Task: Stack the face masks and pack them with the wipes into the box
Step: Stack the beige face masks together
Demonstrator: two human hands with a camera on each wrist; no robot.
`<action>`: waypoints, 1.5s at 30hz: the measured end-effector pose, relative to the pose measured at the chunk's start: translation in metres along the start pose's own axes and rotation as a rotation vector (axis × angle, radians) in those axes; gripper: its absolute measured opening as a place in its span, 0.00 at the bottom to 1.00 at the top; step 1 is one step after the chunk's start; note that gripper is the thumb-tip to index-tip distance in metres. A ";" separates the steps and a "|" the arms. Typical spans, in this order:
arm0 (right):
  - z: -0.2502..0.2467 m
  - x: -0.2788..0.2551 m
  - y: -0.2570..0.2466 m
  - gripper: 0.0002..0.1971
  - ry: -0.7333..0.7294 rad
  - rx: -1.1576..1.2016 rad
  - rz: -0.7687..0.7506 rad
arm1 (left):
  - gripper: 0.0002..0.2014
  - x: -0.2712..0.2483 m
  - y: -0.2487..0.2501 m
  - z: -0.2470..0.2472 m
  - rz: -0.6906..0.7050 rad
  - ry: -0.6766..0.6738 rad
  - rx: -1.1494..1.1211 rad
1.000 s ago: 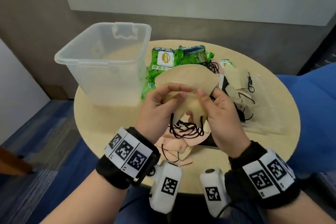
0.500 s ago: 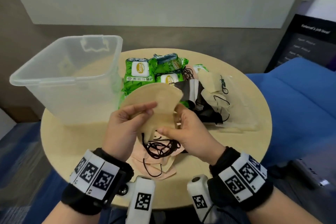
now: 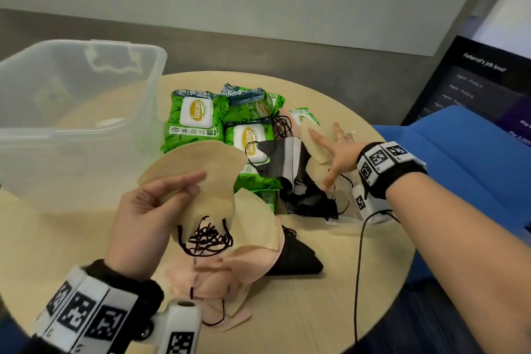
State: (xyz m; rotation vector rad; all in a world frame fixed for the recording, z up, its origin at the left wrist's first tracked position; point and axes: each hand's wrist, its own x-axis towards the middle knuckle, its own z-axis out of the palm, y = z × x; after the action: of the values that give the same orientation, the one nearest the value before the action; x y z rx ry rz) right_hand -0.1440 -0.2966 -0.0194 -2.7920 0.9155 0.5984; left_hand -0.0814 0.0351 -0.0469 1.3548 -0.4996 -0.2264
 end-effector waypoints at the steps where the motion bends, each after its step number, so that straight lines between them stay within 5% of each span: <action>1: -0.001 0.006 -0.001 0.68 -0.032 -0.048 -0.009 | 0.20 0.000 -0.001 -0.001 -0.005 0.001 0.000; 6: 0.000 0.026 -0.005 0.63 0.040 -0.068 -0.037 | 0.19 0.005 -0.006 -0.005 -0.022 0.013 0.008; 16: 0.009 0.021 -0.007 0.15 0.462 0.076 -0.166 | 0.21 0.005 -0.008 0.006 -0.028 -0.013 0.042; 25: 0.000 -0.011 0.007 0.02 0.662 0.530 -0.125 | 0.20 0.002 -0.009 0.000 -0.022 -0.006 0.061; 28: 0.000 -0.024 0.016 0.12 0.453 0.655 -0.152 | 0.19 -0.001 -0.009 0.001 -0.031 -0.007 0.044; 32: 0.018 -0.022 0.013 0.08 0.121 0.487 -0.119 | 0.19 -0.004 -0.007 0.005 -0.031 -0.010 0.049; 37: 0.032 -0.015 0.001 0.05 0.133 0.324 -0.097 | 0.18 -0.007 -0.005 0.006 -0.035 -0.010 0.040; 45: 0.031 -0.023 0.000 0.17 0.231 0.257 0.013 | 0.17 -0.008 -0.005 0.005 -0.038 -0.012 0.032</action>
State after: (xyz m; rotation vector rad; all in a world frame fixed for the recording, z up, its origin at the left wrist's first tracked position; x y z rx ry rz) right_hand -0.1706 -0.2763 -0.0387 -2.6582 0.9746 0.1461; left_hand -0.0901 0.0333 -0.0524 1.3959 -0.4897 -0.2588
